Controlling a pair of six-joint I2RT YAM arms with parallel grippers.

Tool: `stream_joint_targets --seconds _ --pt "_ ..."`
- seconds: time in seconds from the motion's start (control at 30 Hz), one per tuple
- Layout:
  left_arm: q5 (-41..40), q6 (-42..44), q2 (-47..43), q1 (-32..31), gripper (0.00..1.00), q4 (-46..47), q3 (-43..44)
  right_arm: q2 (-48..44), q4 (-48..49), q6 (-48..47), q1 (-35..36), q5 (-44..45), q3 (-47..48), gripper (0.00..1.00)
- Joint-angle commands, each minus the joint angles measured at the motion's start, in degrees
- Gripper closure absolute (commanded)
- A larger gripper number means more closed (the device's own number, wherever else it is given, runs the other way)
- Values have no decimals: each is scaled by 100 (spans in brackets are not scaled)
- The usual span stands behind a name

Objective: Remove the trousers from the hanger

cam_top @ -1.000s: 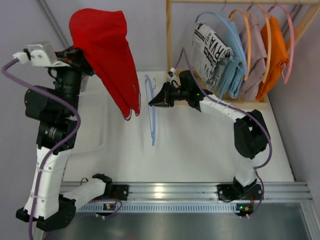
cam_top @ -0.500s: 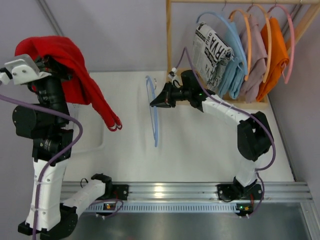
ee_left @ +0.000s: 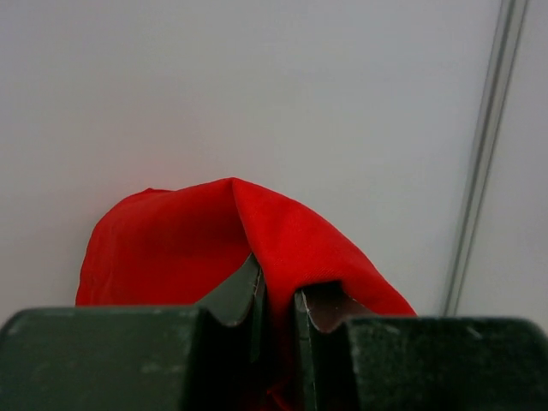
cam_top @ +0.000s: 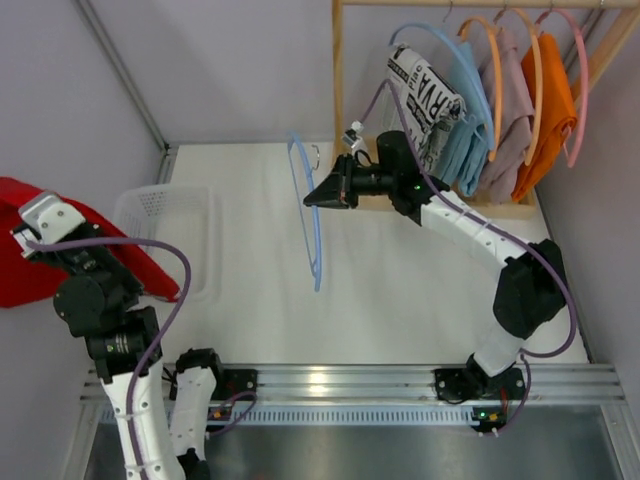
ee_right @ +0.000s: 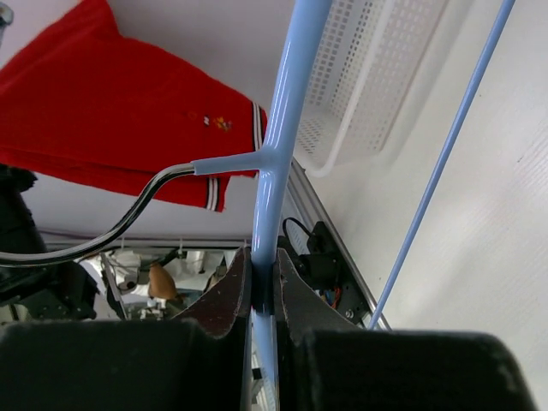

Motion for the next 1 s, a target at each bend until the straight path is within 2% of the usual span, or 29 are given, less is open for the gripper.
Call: stream_joint_targets --seconds 0.0,0.17,0.37,0.63,0.8,0.97 --pt "-190 603 -333 161 100 844 -417 -425 349 -114 -106 -176 113 100" --pt "-217 1078 -457 161 100 1143 -1104 -591 323 -192 -176 -194 113 100" --pt "205 983 -151 152 100 1696 -1746 -881 -186 -403 -273 -176 174 100" --pt "1321 -124 1246 143 100 1767 -1931 -1514 -1628 -1606 -475 -396 271 100" --pt "1383 -266 2424 -50 100 1758 -1975 -2005 -2138 -1863 -739 -247 139 100" --pt "1471 -783 3468 -59 100 1758 -2080 -2410 -2560 -2065 -1055 -150 -37 100"
